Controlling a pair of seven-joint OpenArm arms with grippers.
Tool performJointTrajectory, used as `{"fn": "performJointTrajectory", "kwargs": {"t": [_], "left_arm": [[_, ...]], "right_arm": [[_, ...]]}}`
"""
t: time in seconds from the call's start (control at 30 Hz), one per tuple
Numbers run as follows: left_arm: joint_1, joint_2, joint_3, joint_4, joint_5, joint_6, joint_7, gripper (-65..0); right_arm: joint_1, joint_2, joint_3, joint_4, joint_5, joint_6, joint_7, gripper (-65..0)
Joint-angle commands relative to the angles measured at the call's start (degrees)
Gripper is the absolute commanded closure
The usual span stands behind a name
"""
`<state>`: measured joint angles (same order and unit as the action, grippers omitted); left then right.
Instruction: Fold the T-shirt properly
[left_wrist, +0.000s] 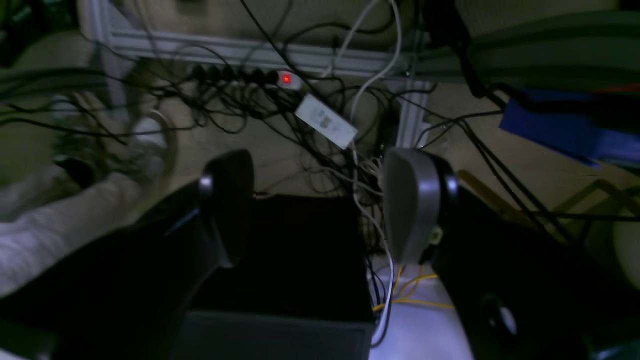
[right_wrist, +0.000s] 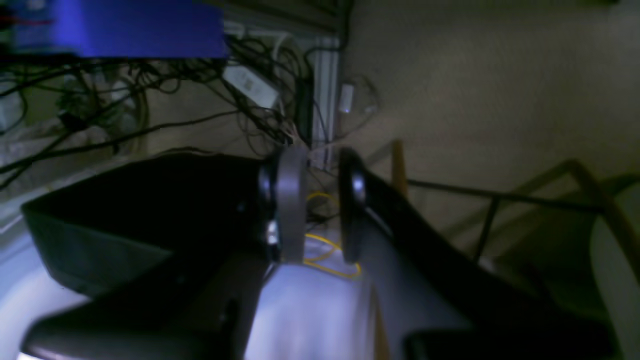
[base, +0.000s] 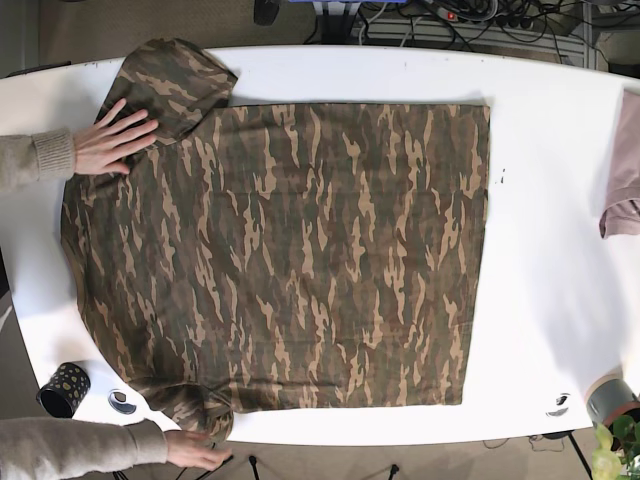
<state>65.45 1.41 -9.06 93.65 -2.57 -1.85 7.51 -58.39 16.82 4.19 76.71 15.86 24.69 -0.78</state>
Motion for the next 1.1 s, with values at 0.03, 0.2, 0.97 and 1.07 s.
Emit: {"fn": "performJointTrajectory", "kwargs": {"t": [0.03, 0.2, 0.97, 1.07], "left_arm": [[3.87, 0.13, -0.04, 7.06, -2.14, 0.13, -0.69, -37.4], [7.30, -0.84, -0.65, 15.67, -9.17, 0.13, -0.69, -37.4], [-7.74, -3.56, -8.39, 21.65, -22.27, 0.13, 0.45, -58.5], [-10.64, -5.15, -8.30, 21.65, -24.46, 0.13, 3.88, -56.4]], "right_arm": [[-4.51, 0.37, 3.68, 6.24, 0.27, 0.24, 0.20, -10.1], [-8.73, 0.28, 7.20, 14.68, 0.36, 0.24, 0.20, -10.1], [-0.47, -2.97, 16.52, 33.23, 5.73, 0.32, -9.29, -10.8], [2.87, -2.97, 16.61, 33.75, 5.81, 0.32, -12.10, -10.8]]}}
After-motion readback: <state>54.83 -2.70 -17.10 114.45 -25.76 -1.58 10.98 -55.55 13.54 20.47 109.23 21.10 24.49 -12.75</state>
